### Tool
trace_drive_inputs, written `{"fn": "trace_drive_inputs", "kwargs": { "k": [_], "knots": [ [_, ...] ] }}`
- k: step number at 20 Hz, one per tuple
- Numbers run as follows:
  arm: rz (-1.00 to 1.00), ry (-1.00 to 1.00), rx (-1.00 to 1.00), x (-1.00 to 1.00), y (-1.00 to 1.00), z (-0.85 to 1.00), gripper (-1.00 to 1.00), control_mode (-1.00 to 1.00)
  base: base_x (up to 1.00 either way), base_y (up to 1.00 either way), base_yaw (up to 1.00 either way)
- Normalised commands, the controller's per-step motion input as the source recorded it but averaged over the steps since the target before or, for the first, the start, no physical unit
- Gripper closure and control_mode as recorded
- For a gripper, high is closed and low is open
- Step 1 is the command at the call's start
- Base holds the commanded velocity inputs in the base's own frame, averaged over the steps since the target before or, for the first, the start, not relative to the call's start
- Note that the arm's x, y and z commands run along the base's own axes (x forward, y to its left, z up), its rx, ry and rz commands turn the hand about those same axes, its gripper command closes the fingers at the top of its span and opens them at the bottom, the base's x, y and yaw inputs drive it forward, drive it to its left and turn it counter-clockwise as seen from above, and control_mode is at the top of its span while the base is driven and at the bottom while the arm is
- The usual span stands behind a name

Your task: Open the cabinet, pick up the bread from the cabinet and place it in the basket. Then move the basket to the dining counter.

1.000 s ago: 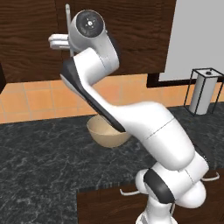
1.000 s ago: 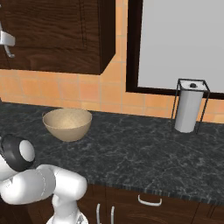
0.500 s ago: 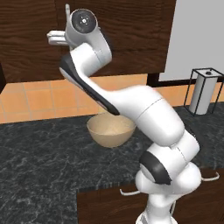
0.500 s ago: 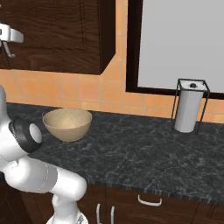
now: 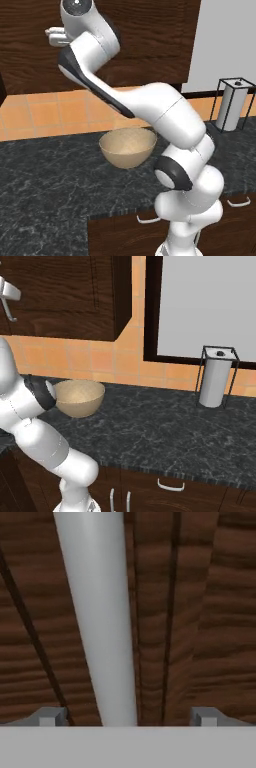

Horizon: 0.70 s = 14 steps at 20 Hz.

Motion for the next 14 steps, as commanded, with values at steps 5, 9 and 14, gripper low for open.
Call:
{"fn": "trace_drive_inputs", "kwargs": {
  "k": [5, 9, 14],
  "knots": [
    [0.00, -0.28, 0.00, 0.06, 0.00, -0.97, 1.00, -1.00, 0.00, 0.00, 0.00],
    [0.00, -0.32, 0.00, 0.30, -0.27, -0.93, 1.00, -1.00, 0.00, 0.00, 0.00],
    [0.01, -0.14, 0.01, -0.07, -0.13, -0.07, 1.00, -1.00, 0.00, 0.00, 0.00]
  ]
}}
